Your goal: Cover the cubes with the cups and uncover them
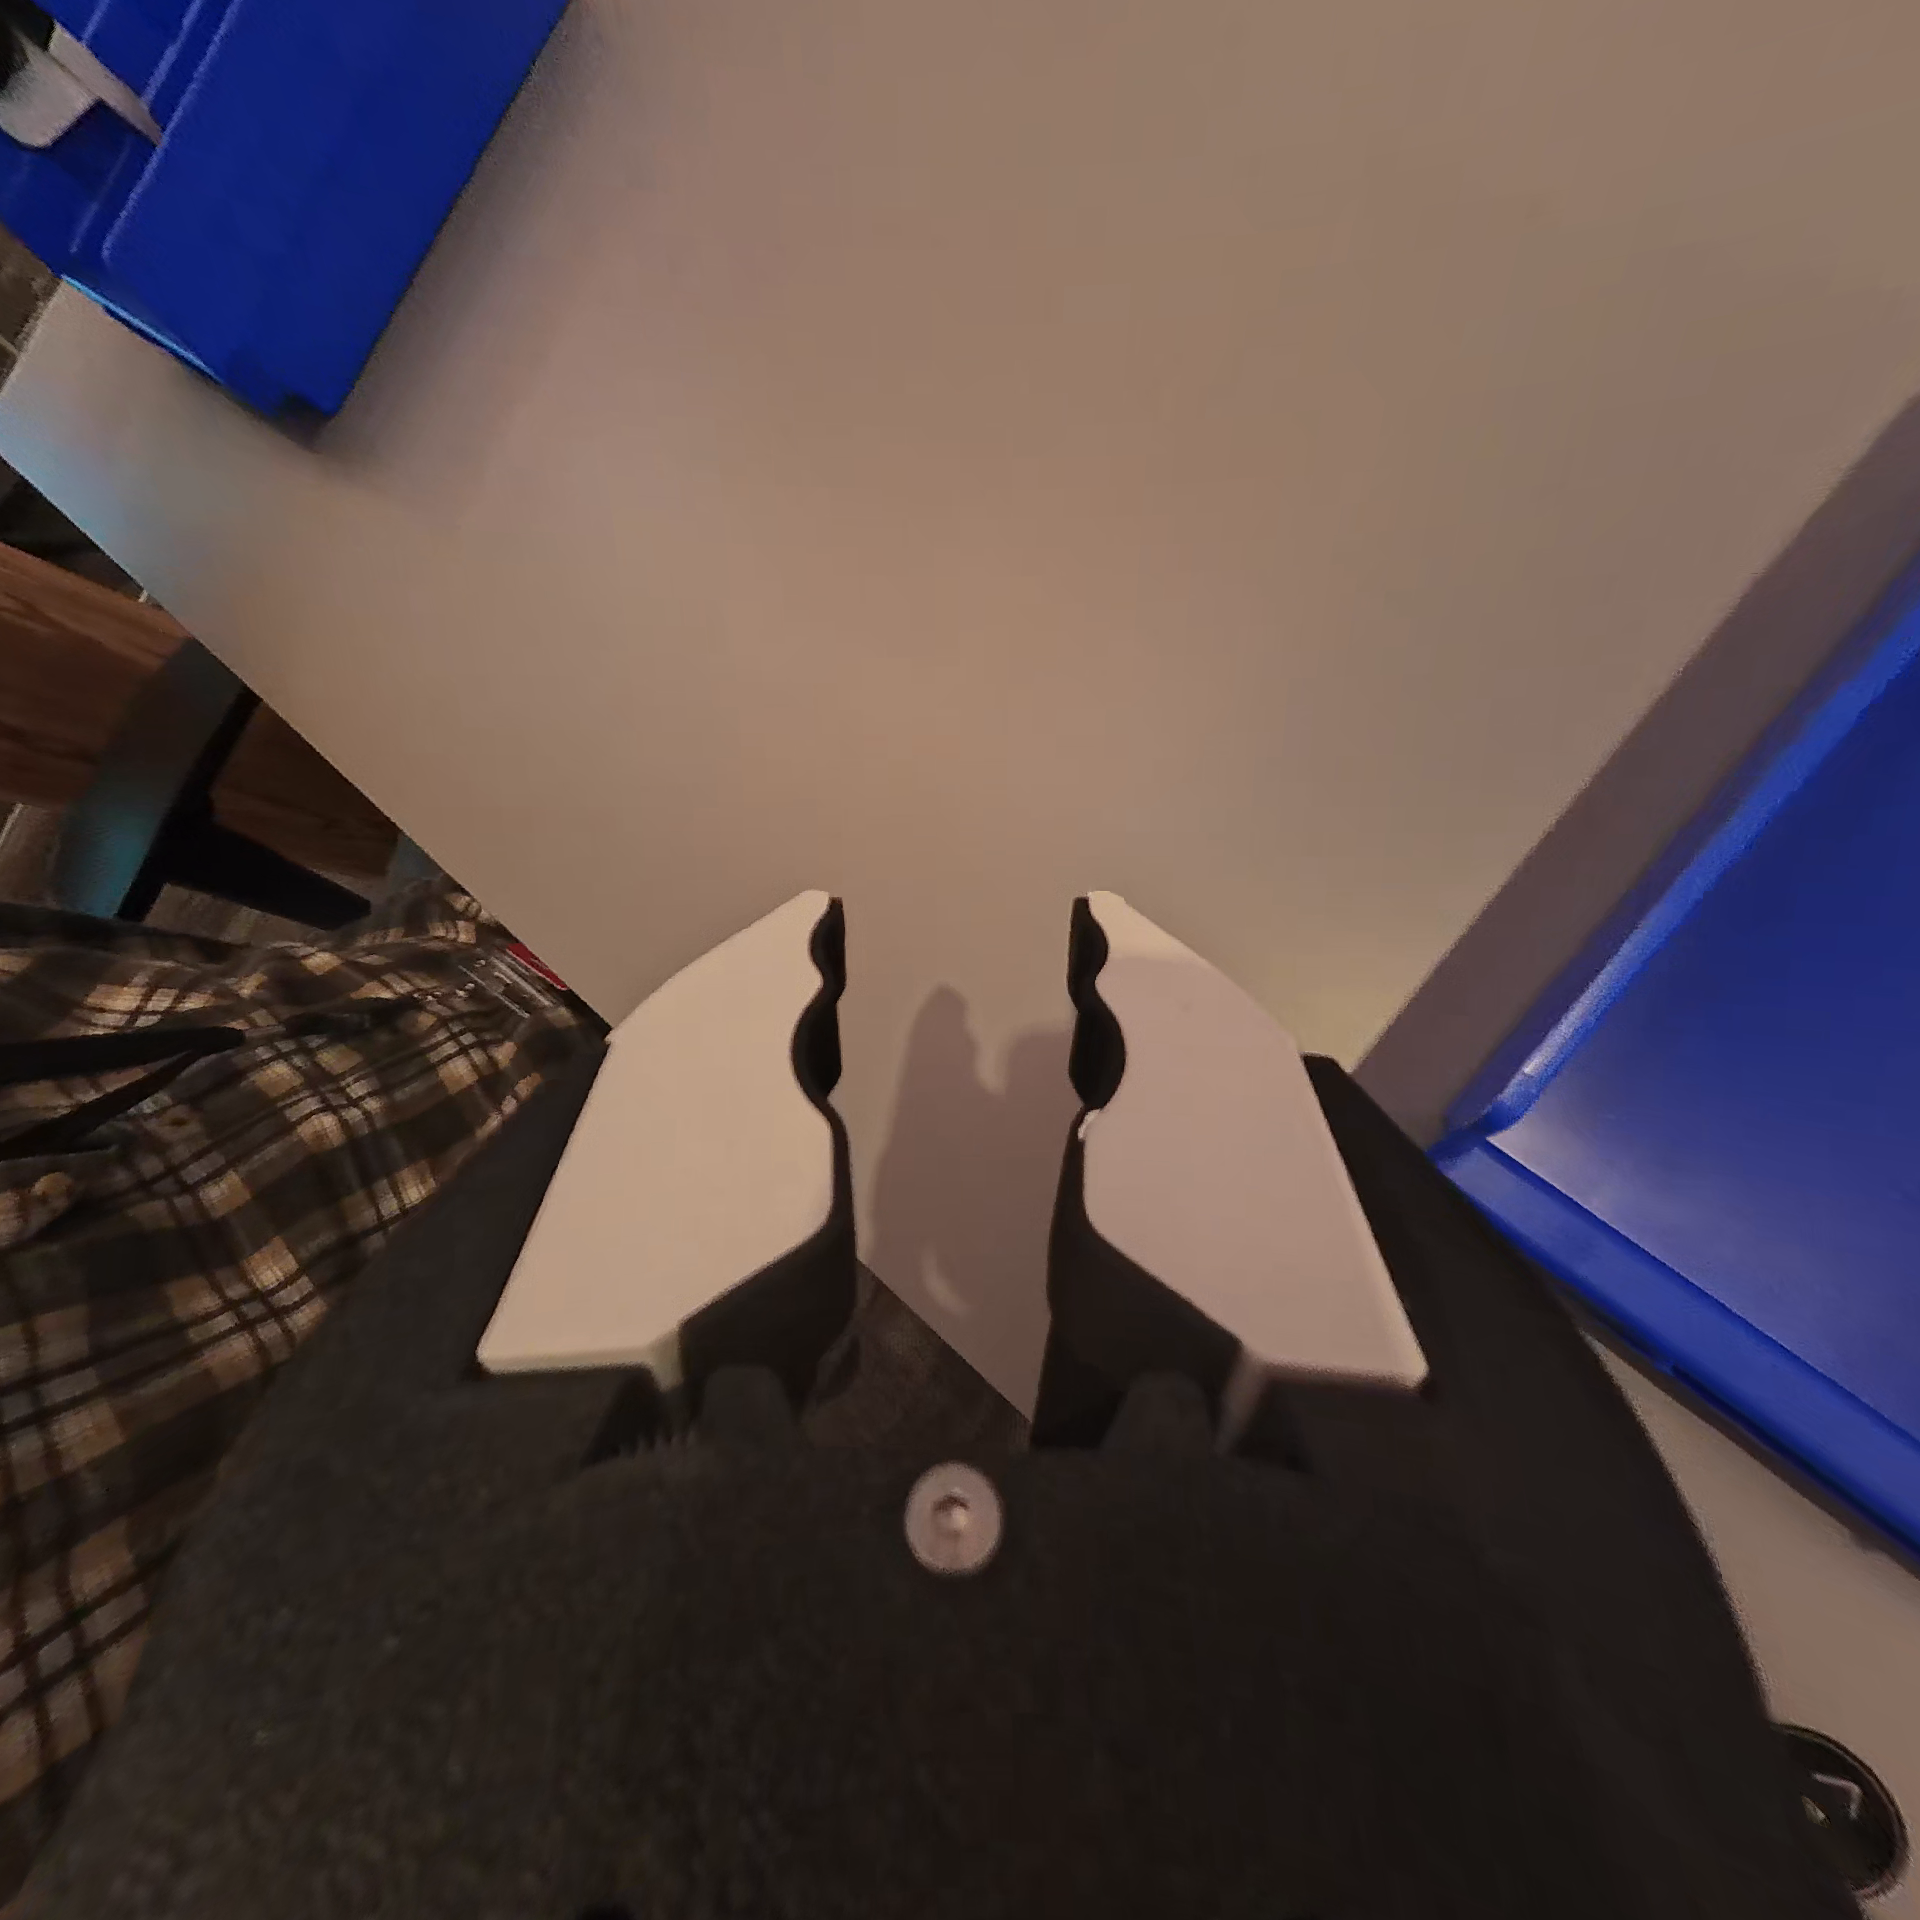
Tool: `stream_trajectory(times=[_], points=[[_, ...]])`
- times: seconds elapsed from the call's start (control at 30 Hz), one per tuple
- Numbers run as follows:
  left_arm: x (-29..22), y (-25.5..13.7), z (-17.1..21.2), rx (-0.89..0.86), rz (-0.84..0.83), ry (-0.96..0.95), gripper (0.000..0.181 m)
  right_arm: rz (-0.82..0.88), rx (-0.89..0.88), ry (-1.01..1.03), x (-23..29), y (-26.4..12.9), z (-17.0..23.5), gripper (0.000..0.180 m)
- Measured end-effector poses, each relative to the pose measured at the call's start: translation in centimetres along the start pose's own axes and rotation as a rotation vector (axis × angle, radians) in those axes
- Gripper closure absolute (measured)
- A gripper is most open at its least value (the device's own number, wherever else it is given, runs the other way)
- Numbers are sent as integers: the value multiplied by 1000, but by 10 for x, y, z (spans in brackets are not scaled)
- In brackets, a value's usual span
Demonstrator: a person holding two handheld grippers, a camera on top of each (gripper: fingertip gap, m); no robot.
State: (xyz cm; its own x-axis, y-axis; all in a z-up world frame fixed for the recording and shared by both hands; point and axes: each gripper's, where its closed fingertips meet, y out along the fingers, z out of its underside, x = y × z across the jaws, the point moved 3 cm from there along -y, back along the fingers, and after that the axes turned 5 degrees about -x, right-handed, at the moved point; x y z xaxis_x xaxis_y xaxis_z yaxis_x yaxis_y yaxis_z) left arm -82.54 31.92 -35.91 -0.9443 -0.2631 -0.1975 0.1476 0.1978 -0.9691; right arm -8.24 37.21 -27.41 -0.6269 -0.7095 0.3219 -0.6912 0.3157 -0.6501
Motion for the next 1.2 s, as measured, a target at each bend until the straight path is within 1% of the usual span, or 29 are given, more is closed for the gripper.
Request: stream_trajectory(times=[0.2, 0.43, 0.77, 0.87, 0.93, 1.0, 1.03, 1.07, 1.13, 1.2], points=[[45, -10, 6, -33, -14, -39, 177, 3, -19, 33, 5, 6, -5, 138], [75, -16, 2, -38, -20, -43, 177, 8, -17, 53, 16, 14, -12, 139], [93, -19, 1, -51, 16, -23, 177, 17, -22, 47, 33, 21, -24, 138], [93, -19, 1, -68, 34, 2, 176, 28, -38, 50, 35, 22, -25, 134], [93, -21, 2, -93, 59, 14, 174, 55, -53, 51, 34, 21, -24, 126], [90, -32, 2, -156, 99, 16, 167, 92, -72, 53, 31, 18, -22, 117], [88, -42, 1, -217, 120, 10, 162, 122, -82, 54, 29, 15, -21, 112], [85, -56, -1, -295, 135, 6, 156, 158, -95, 54, 25, 11, -20, 106], [75, -88, -2, -474, 137, 14, 138, 242, -125, 48, 17, 0, -19, 99], [56, -117, 6, -632, 131, 57, 125, 333, -158, 50, 7, -13, -18, 90]])
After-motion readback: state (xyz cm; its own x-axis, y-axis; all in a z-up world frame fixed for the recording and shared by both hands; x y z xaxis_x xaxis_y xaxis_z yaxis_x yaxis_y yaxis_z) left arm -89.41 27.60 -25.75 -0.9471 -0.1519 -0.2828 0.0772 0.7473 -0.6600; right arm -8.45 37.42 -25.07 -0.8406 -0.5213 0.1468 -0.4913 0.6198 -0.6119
